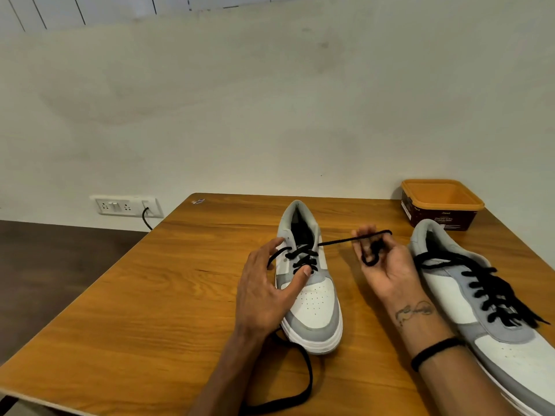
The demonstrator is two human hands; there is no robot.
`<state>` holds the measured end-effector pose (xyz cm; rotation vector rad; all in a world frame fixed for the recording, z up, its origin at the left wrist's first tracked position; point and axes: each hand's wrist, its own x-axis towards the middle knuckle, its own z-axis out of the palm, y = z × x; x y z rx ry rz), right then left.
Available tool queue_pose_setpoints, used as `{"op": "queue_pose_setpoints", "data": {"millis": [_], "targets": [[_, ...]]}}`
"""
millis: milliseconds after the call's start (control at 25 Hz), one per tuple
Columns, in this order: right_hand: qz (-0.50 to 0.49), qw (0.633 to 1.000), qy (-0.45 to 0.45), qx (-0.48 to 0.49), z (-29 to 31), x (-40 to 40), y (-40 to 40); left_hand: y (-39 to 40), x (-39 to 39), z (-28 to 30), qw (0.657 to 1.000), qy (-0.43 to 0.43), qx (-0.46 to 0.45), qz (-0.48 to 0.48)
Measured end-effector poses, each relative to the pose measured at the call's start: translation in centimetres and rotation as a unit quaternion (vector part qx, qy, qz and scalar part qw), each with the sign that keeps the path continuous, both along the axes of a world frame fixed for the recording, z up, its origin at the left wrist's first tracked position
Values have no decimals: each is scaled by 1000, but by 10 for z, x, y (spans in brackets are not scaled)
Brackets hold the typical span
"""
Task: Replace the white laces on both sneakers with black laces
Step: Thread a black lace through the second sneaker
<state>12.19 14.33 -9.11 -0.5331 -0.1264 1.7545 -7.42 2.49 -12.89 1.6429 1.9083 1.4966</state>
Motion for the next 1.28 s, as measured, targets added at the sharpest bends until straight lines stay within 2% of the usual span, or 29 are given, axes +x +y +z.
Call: {"op": "queue_pose_setpoints", "data": {"millis": [80,200,280,360,520,600,720,800,920,1000,1080,1240,1280], "targets": [[0,1000,-7,20,1,2,2,0,1,2,1000,5,-6,6],[-14,995,-90,47,-3,0,5,0,3,3,1000,-3,-2,6],[-45,983,-166,64,-6,-1,6,0,7,5,999,-39,15,-8],[-78,956,-269,90,-7,-5,4,-1,7,8,997,-64,48,-4],[-144,877,-437,142,-4,-9,-3,-1,-11,3,988,8,126,88],[-189,851,-465,153,0,-5,-3,0,-18,4,982,17,134,129],[-217,835,-474,179,4,1,-4,0,-17,6,976,13,145,161],[-218,790,-526,227,-1,-1,-7,-2,-14,7,974,2,147,170],[-207,662,-651,307,-10,-5,-12,-2,-12,4,976,39,142,161],[-222,621,-675,332,-9,-4,-12,-1,-8,3,977,78,144,135],[-222,621,-669,343,-6,-5,-15,-1,-1,5,978,93,165,88],[-183,723,-587,314,-5,-13,-17,-1,6,5,977,117,173,34],[-183,731,-577,315,-6,-13,-18,-1,6,5,977,120,171,30]]}}
